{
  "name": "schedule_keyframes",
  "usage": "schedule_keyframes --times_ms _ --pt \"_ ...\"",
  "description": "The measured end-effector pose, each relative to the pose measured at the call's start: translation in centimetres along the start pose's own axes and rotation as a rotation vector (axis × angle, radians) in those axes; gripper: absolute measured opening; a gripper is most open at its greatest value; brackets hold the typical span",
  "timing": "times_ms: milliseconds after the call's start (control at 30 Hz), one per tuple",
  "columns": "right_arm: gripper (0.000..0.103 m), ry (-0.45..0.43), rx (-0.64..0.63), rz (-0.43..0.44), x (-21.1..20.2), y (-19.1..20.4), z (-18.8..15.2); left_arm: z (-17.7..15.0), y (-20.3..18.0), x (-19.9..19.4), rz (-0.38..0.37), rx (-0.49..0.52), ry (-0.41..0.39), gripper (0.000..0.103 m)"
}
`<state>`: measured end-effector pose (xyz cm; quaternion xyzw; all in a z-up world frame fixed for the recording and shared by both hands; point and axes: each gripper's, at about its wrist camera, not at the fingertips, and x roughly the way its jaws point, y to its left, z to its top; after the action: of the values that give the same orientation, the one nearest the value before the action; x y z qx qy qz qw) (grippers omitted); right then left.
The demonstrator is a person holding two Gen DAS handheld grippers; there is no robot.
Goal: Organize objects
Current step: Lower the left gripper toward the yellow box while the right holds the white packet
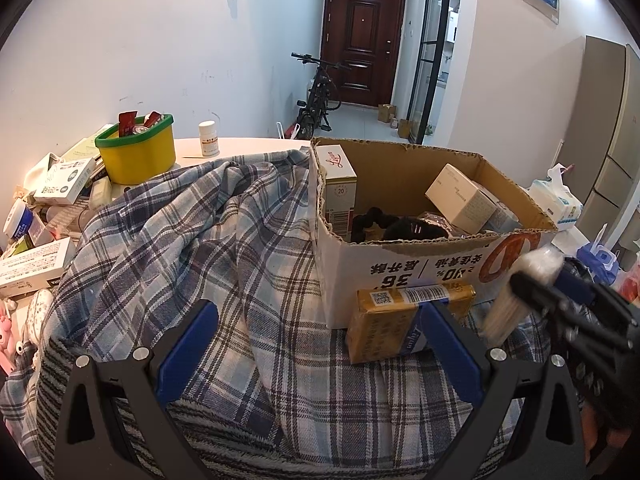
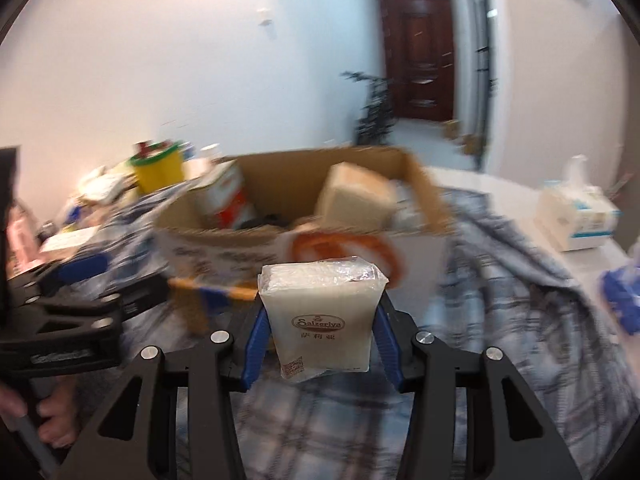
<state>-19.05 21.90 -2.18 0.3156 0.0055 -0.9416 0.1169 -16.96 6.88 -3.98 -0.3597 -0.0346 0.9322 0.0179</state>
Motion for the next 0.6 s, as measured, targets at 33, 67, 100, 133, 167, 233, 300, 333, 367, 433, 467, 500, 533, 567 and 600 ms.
schedule_keyframes --times_ms 33,67,100,133,167,233,300,333,367,433,467,500,533,567,600 --pt "0.047 -0.009 0.006 -0.043 0.1 -0.3 0.1 -0.1 0.0 0.0 0.001 0.001 0.001 0.103" --pt "0.047 -0.011 0.022 -0.076 0.2 -0.6 0.1 0.0 -0.1 0.0 0.001 0.002 0.001 0.103" --pt "0.047 -0.004 0.041 -0.081 0.5 -1.0 0.1 -0.1 -0.1 0.0 0.001 0.003 0.001 0.103" --pt "0.047 0.008 0.062 -0.066 0.9 -1.4 0.2 0.0 0.0 0.1 0.001 0.002 0.0 0.103" --pt "0.047 0.021 0.081 -0.043 1.4 -1.6 0.2 0.0 0.0 0.1 0.002 0.003 0.001 0.103" --pt "0.047 0.038 0.097 -0.017 2.1 -1.4 0.1 0.0 0.0 0.0 0.0 0.002 0.001 0.103" --pt "0.047 0.043 0.08 0.011 2.3 -0.9 0.0 0.0 0.0 0.1 0.0 0.0 0.001 0.103" --pt "0.047 0.042 0.067 0.035 2.3 -0.6 0.0 0.1 0.0 0.1 0.0 0.0 0.001 0.103" --pt "0.047 0.042 0.058 0.062 2.3 -0.2 0.0 0.0 0.0 0.1 0.0 0.0 0.002 0.103" --pt "0.047 0.051 0.041 0.115 2.2 0.5 -0.2 0.0 0.0 0.1 -0.001 0.0 0.003 0.103" --pt "0.046 0.056 0.03 0.139 2.1 0.8 -0.2 0.0 0.1 0.0 -0.001 -0.005 0.0 0.103" --pt "0.046 0.058 0.023 0.148 2.0 1.0 -0.3 0.0 0.1 0.1 -0.003 -0.008 0.001 0.103" --pt "0.046 0.056 0.022 0.148 1.9 1.1 -0.4 0.0 0.2 0.1 -0.008 -0.011 0.005 0.103" --pt "0.046 0.055 0.026 0.162 1.8 1.0 -0.4 0.1 0.2 0.2 -0.01 -0.011 0.007 0.103" --pt "0.046 0.057 0.037 0.17 1.7 0.8 -0.4 0.1 0.3 0.2 -0.013 -0.012 0.01 0.103"
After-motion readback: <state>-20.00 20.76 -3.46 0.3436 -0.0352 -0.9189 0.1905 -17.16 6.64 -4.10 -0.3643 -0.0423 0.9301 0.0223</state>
